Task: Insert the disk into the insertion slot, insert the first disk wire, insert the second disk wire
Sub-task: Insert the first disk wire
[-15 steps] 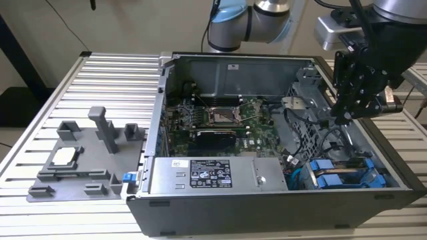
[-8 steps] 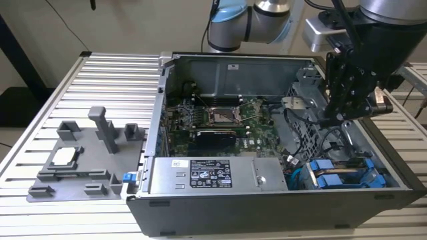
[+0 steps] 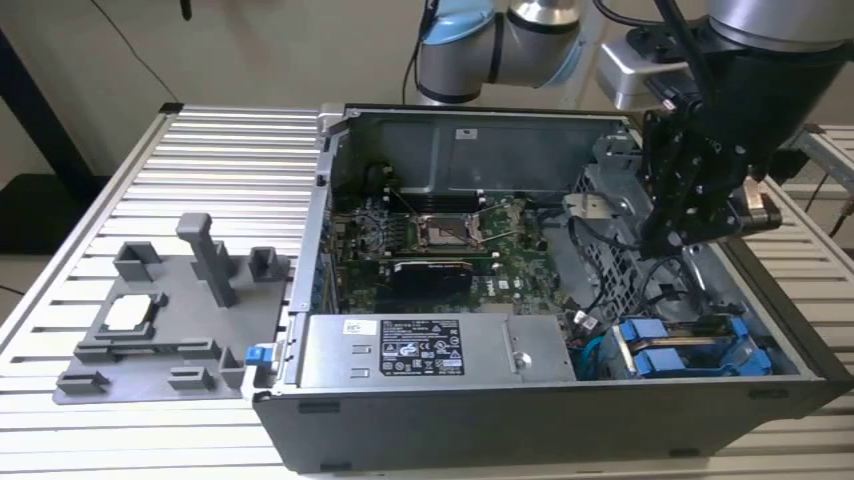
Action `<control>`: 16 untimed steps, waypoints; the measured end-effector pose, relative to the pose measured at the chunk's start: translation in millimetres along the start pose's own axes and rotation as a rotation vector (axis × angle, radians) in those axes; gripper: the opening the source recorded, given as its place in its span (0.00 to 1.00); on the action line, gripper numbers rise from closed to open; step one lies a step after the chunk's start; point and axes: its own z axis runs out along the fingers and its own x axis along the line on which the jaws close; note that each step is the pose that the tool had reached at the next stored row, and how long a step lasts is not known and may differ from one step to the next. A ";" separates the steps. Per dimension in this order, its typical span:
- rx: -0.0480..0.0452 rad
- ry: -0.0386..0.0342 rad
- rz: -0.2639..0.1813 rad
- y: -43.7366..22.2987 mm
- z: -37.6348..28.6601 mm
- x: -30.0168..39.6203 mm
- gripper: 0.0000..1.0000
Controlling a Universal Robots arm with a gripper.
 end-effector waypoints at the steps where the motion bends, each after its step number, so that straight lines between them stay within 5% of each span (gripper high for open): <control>1: -0.0003 0.0041 -0.005 1.0 0.4 0.0 0.27; 6: -0.0012 0.0165 -0.029 6.7 2.8 -0.3 0.27; 16: 0.0125 0.0171 -0.052 11.5 -5.5 -1.8 0.27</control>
